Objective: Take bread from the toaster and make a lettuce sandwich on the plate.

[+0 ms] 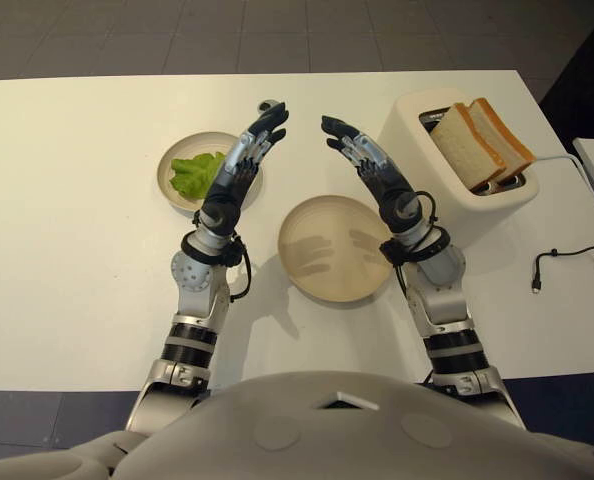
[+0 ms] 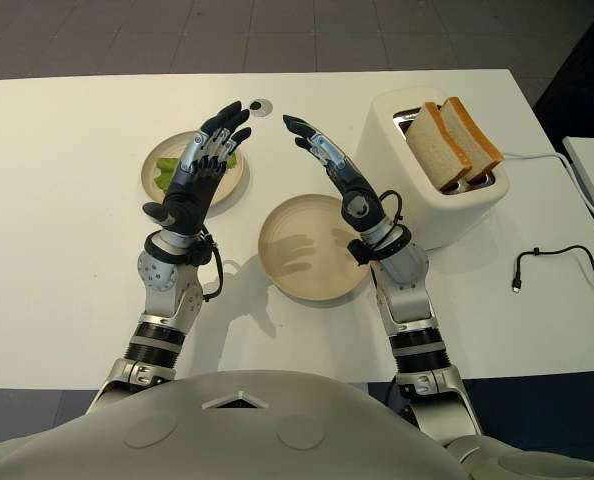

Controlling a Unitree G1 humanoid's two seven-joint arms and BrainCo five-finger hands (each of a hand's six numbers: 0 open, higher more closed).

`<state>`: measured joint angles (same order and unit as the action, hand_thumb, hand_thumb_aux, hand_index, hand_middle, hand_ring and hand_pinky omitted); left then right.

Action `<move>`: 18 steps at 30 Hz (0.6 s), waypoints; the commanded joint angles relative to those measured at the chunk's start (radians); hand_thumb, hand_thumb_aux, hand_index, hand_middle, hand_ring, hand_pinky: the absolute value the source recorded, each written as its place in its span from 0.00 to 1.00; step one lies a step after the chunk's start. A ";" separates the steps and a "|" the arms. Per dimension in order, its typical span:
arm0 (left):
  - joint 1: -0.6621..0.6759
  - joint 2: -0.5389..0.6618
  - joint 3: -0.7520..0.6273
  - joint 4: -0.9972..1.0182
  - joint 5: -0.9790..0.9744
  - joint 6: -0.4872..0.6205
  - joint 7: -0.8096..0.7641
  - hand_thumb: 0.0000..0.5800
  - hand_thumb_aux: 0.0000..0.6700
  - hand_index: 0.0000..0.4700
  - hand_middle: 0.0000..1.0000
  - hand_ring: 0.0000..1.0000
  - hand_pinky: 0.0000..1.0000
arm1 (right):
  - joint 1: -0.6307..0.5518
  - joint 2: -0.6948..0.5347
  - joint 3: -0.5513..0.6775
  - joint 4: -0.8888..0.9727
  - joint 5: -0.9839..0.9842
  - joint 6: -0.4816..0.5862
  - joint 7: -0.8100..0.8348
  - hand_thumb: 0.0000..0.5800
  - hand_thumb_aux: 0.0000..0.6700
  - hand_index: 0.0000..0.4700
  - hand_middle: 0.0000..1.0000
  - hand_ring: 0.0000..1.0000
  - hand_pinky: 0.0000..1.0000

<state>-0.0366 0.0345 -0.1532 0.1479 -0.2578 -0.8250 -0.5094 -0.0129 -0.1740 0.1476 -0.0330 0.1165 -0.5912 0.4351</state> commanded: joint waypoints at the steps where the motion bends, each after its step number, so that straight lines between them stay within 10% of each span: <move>1: -0.007 0.008 0.002 0.018 0.033 -0.008 0.006 0.00 0.00 0.00 0.00 0.00 0.00 | -0.011 0.000 -0.007 -0.009 0.007 0.009 -0.004 0.00 0.00 0.00 0.00 0.00 0.00; 11: -0.019 0.015 0.018 0.045 0.114 -0.048 0.057 0.00 0.00 0.00 0.00 0.00 0.00 | -0.004 -0.013 -0.049 -0.076 -0.011 0.000 -0.041 0.00 0.00 0.00 0.00 0.00 0.00; 18: -0.018 0.026 0.011 0.039 0.116 -0.051 0.076 0.00 0.00 0.00 0.00 0.00 0.00 | -0.022 -0.217 -0.385 -0.253 -0.158 0.068 -0.144 0.00 0.00 0.00 0.00 0.00 0.00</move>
<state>-0.0488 0.0574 -0.1406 0.1870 -0.1549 -0.8792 -0.4387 -0.0256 -0.3163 -0.1349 -0.2522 -0.0050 -0.5704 0.3100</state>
